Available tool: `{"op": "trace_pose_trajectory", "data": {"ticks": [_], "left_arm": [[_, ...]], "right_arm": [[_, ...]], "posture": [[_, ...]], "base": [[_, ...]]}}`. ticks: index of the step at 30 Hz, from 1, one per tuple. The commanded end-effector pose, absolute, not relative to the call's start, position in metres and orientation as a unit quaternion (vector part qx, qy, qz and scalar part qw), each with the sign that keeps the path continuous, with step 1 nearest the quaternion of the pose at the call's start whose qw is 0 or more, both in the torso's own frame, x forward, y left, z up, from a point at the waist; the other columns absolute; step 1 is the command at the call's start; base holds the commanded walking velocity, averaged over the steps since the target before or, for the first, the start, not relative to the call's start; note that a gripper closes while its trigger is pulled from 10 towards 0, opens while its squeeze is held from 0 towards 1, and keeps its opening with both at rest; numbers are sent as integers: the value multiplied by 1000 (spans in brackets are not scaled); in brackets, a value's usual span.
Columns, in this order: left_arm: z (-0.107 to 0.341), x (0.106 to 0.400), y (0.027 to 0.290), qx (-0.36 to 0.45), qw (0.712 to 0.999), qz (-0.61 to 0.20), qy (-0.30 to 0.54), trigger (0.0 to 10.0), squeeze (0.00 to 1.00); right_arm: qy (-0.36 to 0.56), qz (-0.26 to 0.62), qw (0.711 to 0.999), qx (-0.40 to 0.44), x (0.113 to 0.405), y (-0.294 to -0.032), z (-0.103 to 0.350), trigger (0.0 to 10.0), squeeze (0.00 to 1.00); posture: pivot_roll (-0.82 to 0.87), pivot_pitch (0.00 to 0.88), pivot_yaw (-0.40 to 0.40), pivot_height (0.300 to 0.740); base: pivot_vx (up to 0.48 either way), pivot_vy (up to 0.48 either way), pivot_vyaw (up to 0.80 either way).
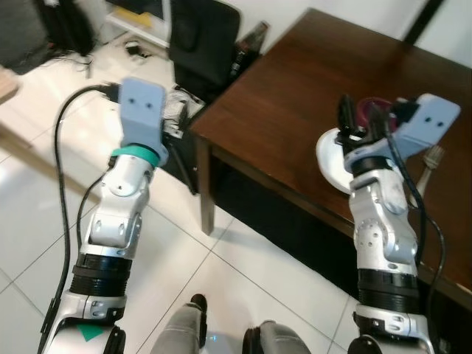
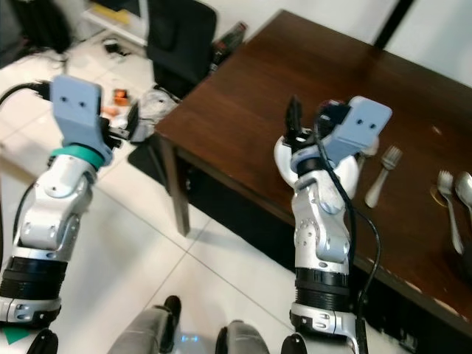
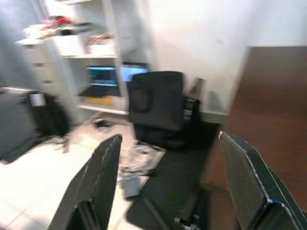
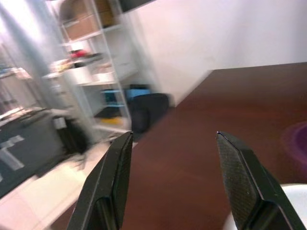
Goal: Setting the table
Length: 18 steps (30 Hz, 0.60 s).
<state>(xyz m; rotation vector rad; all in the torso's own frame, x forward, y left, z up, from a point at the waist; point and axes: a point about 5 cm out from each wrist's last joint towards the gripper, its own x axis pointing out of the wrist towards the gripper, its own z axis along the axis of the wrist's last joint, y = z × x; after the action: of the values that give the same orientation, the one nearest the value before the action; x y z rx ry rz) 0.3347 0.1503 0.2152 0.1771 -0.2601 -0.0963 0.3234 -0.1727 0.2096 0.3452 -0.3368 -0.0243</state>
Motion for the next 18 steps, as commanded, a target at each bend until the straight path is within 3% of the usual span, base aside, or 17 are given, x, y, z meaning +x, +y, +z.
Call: {"op": "trace_pose_trajectory", "data": {"ticks": [1, 18], "left_arm": [[211, 335, 147, 91, 987, -51, -119, 10000, 0], [212, 337, 147, 90, 988, -49, -117, 10000, 0]], "right_arm": [[-158, -20, 972, 170, 322, -176, 205, 10000, 0], [-157, -18, 973, 170, 321, -175, 205, 10000, 0]], "posture": [[75, 82, 1, 740], [72, 83, 0, 740]], "base": [[0, 0, 788], [0, 0, 788]]}}
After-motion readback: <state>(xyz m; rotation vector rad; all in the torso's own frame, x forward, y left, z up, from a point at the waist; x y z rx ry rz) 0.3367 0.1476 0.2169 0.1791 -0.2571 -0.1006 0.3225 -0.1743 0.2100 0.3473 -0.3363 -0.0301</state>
